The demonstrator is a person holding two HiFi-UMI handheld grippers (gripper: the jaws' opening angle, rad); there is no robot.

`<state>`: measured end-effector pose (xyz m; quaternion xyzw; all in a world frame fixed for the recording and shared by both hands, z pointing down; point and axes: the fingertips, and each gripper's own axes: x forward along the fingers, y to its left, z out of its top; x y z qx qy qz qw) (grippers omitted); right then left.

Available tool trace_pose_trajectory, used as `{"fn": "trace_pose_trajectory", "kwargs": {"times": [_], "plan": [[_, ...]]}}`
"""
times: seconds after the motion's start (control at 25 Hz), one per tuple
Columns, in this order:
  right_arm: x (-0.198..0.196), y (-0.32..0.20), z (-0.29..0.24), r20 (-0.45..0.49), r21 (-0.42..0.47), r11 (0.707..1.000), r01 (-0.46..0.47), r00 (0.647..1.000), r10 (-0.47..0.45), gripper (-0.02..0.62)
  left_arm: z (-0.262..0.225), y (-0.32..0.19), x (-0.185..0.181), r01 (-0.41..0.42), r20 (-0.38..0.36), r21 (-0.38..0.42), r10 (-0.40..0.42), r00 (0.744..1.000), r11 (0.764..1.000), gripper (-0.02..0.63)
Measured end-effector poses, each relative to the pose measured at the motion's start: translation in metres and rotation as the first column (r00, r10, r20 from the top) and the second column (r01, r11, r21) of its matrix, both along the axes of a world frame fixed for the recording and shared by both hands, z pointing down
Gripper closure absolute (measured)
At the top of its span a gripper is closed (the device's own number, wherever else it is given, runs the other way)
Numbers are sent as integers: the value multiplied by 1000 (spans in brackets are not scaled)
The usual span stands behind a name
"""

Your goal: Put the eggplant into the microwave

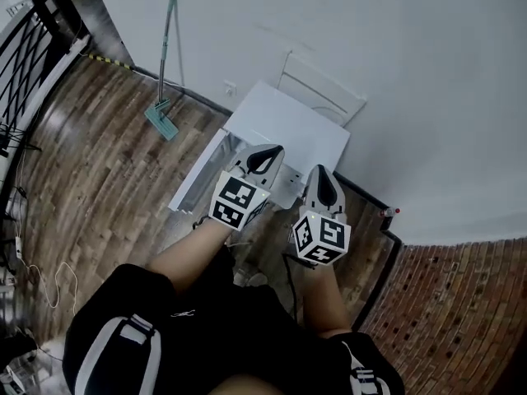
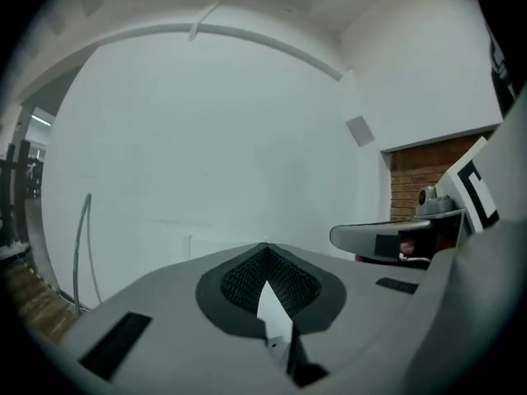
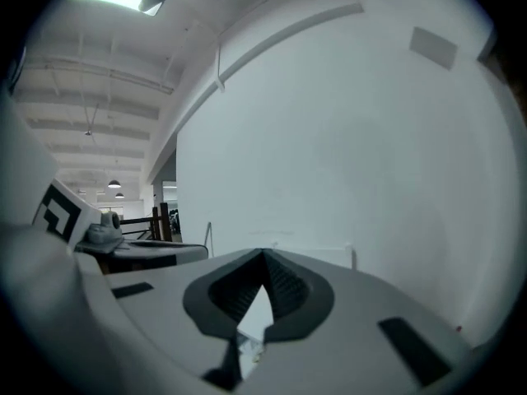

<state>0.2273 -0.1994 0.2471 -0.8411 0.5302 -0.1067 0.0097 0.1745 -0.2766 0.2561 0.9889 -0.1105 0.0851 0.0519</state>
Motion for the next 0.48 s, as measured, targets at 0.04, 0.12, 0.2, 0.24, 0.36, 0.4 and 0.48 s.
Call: {"fn": "trace_pose_trajectory", "kwargs": {"times": [0.04, 0.12, 0.2, 0.24, 0.36, 0.4, 0.48], "plan": [[1, 3, -15, -13, 7, 1000, 0, 1000, 0, 583, -14, 7, 2, -12, 14, -6, 12, 1000, 1000, 607], [-2, 6, -39, -18, 16, 1000, 23, 1000, -22, 583, -39, 19, 4, -19, 38, -1, 19, 999, 1000, 607], [-4, 9, -58, -17, 37, 999, 28, 999, -28, 583, -57, 23, 4, -14, 46, 16, 13, 999, 1000, 607], [-4, 10, -65, -21, 49, 998, 25, 999, -24, 583, -62, 25, 4, -11, 45, 17, 11, 999, 1000, 607], [-7, 17, -78, -37, 74, 997, 35, 999, -32, 583, -73, 32, 2, -9, 31, -20, 9, 999, 1000, 607], [-9, 18, -82, -46, 78, 996, 44, 998, -41, 583, -76, 34, 1, -7, 23, -27, 8, 1000, 1000, 607], [-12, 20, -87, -65, 85, 995, 53, 997, -47, 583, -82, 35, -3, 0, 11, -20, 0, 1000, 1000, 607]]}}
